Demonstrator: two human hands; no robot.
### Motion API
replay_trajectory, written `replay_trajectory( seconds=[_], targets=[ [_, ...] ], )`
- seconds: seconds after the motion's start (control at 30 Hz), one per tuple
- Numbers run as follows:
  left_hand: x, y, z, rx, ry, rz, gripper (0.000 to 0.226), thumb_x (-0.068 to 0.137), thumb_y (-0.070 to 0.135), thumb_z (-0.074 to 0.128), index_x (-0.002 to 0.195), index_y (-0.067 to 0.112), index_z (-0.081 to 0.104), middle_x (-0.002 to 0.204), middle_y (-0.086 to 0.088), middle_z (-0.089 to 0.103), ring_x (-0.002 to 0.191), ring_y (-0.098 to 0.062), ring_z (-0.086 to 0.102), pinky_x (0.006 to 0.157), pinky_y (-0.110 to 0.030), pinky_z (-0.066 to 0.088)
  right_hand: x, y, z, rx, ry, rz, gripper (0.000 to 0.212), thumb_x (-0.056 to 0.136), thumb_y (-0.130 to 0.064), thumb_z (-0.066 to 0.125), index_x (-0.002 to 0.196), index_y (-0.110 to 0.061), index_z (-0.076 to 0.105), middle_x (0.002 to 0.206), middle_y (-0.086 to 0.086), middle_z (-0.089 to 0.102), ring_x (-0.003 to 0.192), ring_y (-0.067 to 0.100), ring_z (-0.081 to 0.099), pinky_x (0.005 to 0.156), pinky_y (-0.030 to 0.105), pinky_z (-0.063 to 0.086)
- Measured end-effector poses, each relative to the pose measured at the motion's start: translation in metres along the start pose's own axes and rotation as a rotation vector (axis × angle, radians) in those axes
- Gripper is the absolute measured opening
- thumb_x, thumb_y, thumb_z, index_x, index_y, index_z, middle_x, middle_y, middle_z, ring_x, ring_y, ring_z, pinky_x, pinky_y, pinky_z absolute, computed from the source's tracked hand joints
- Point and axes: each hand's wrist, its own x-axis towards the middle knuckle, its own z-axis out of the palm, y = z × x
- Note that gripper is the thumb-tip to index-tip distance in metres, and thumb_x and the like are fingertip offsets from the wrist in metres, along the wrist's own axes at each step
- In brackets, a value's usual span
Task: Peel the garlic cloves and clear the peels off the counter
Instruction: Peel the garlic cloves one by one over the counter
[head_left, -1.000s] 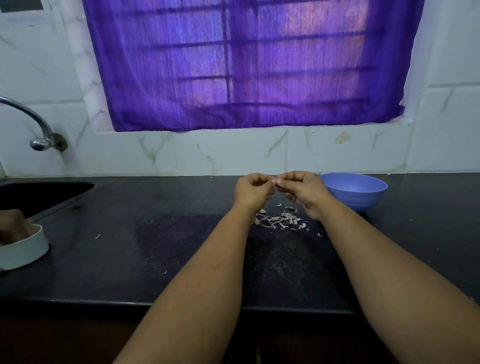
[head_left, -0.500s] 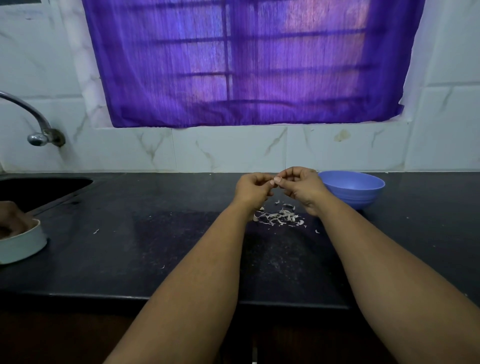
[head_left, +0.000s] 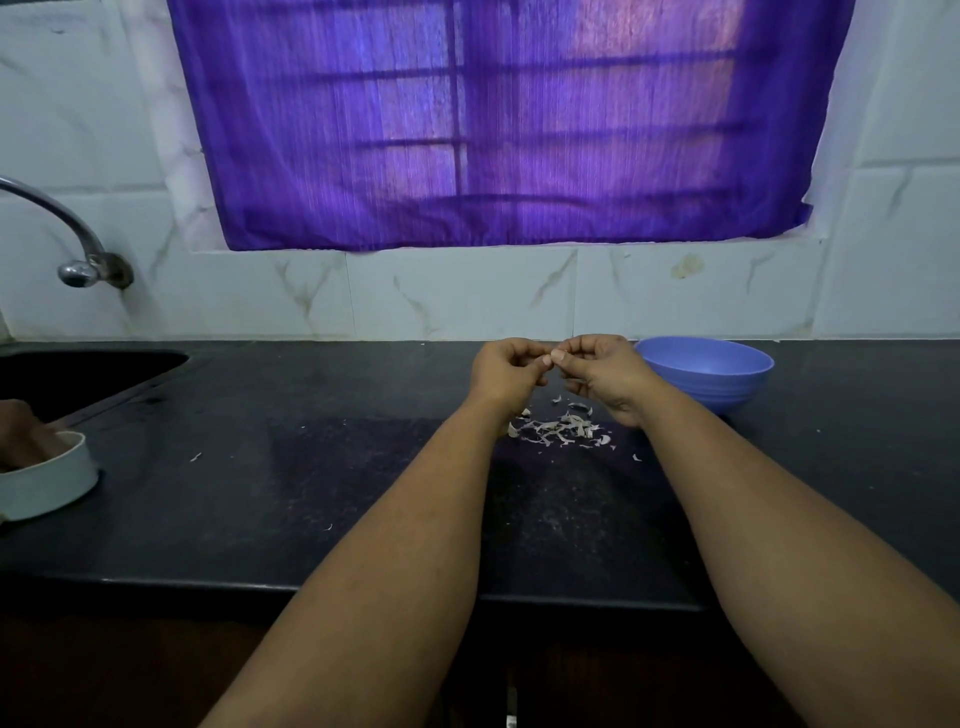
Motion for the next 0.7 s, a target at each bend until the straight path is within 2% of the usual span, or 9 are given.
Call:
replay_trajectory(
  seconds=[0.13,0.27,0.37,0.5,0.7],
  targets=[
    [0.0002,0.0001,0.0005,0.011,0.005,-0.003,0.007,0.091,0.009,0.064,0.096,0.011,0.068,0.073,0.002,0.064,0.062,-0.006,0.058,0.052,-0.014,0.043,-0.0033,-0.0018,0.0022,-0.088,-0.030,0.035,0.015,0.097,-0.015,0.054,0.086,-0.015,0.064,0.086,0.000,0.063,0.078,0.009,0.053,0.066,0.024,0.046],
    [-0.0011,0.0014,0.0023,0.021,-0.007,-0.012,0.023,0.094,0.009,0.059,0.116,0.010,0.061,0.075,0.002,0.058,0.064,-0.006,0.056,0.054,-0.013,0.043,-0.0046,-0.0025,0.0049,-0.119,-0.051,0.049,0.021,0.100,-0.018,0.048,0.085,-0.017,0.063,0.087,0.000,0.061,0.079,0.009,0.051,0.059,0.022,0.044],
    [-0.0014,0.0017,0.0042,0.047,-0.017,0.000,0.019,0.095,0.008,0.056,0.112,0.007,0.066,0.074,0.003,0.059,0.064,-0.006,0.055,0.051,-0.010,0.043,-0.0039,-0.0018,0.0057,-0.120,-0.048,0.051,0.020,0.101,-0.018,0.047,0.088,-0.017,0.063,0.088,0.000,0.060,0.077,0.009,0.051,0.060,0.022,0.044],
    [-0.0005,0.0021,0.0028,0.025,0.041,-0.014,0.011,0.094,0.011,0.058,0.103,0.010,0.065,0.081,0.000,0.063,0.065,-0.007,0.057,0.058,-0.018,0.046,-0.0012,-0.0008,0.0055,-0.086,-0.001,0.072,0.016,0.100,-0.017,0.050,0.089,-0.016,0.062,0.088,0.000,0.059,0.076,0.010,0.054,0.062,0.023,0.045],
    [-0.0015,0.0028,0.0027,-0.062,0.045,-0.033,0.008,0.090,0.004,0.063,0.097,0.007,0.063,0.076,-0.001,0.062,0.062,-0.009,0.059,0.056,-0.016,0.048,0.0003,-0.0050,0.0016,-0.026,0.162,-0.044,0.013,0.084,-0.001,0.069,0.080,-0.010,0.061,0.075,0.006,0.067,0.069,0.012,0.063,0.062,0.019,0.050]
  ],
)
